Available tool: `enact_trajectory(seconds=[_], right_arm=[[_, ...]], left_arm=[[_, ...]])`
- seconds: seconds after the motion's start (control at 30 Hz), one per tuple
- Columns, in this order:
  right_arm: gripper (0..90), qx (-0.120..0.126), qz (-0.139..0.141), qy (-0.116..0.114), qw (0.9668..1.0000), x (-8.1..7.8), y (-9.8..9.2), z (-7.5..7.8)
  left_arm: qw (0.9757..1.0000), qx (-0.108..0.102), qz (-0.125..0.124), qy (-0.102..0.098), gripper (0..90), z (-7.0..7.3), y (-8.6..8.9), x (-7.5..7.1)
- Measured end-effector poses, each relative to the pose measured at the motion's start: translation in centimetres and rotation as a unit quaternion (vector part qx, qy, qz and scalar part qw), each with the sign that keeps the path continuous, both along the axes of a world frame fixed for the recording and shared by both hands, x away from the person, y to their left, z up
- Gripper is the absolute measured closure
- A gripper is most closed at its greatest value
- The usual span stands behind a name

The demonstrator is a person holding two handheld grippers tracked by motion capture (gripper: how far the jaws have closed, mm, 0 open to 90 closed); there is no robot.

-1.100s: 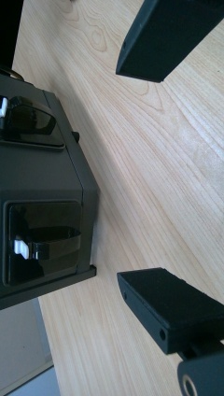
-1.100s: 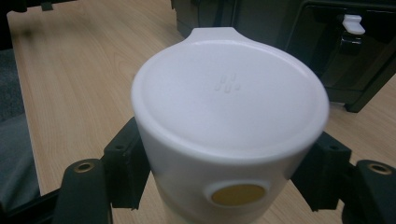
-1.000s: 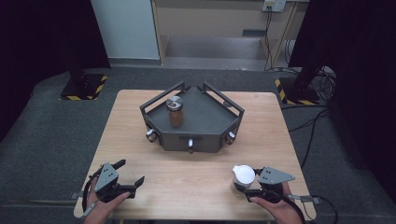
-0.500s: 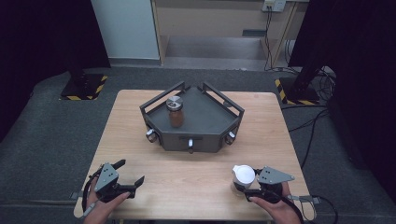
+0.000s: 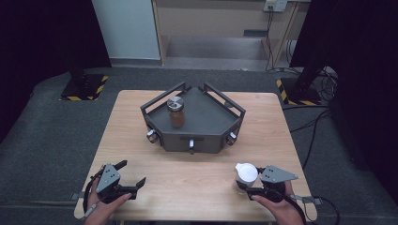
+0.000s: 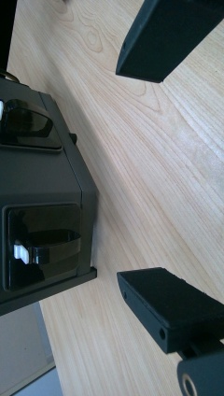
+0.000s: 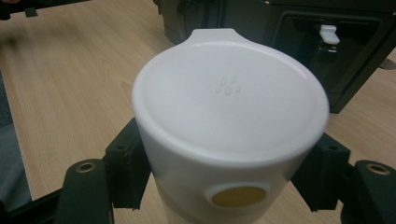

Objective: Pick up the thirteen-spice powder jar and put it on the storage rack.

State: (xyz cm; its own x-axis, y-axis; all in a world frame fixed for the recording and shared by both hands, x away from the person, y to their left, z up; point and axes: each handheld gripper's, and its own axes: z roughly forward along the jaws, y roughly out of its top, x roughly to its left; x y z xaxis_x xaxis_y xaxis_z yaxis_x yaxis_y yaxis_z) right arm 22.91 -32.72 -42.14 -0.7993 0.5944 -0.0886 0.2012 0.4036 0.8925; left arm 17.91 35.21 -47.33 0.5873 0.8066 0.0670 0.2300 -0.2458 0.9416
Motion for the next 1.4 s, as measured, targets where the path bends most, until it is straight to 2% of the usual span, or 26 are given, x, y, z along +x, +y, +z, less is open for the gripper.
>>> enact_trajectory(seconds=[0.17,0.53,0.8,1.17,1.4], right_arm=[[31.4,0.006,0.000,-0.001,1.0000,-0.1,0.0,0.8],[31.4,0.013,0.012,-0.007,0.9998,0.2,0.5,3.5],[31.3,0.014,0.020,-0.006,0.9997,0.7,0.6,4.6],[31.4,0.014,0.032,0.000,0.9994,2.3,1.0,6.4],[31.4,0.010,0.028,0.003,0.9996,2.8,1.0,7.3]], left_arm=[[1.0000,-0.005,0.000,-0.003,2.7,0.0,0.2,0.0],[1.0000,0.001,-0.004,0.001,2.7,0.0,0.1,0.2],[0.9999,0.006,-0.009,0.003,2.7,0.0,0.1,0.5],[0.9998,0.009,-0.015,0.007,2.7,-0.4,0.5,1.1],[0.9997,0.011,-0.018,0.010,2.7,-0.5,0.5,1.1]])
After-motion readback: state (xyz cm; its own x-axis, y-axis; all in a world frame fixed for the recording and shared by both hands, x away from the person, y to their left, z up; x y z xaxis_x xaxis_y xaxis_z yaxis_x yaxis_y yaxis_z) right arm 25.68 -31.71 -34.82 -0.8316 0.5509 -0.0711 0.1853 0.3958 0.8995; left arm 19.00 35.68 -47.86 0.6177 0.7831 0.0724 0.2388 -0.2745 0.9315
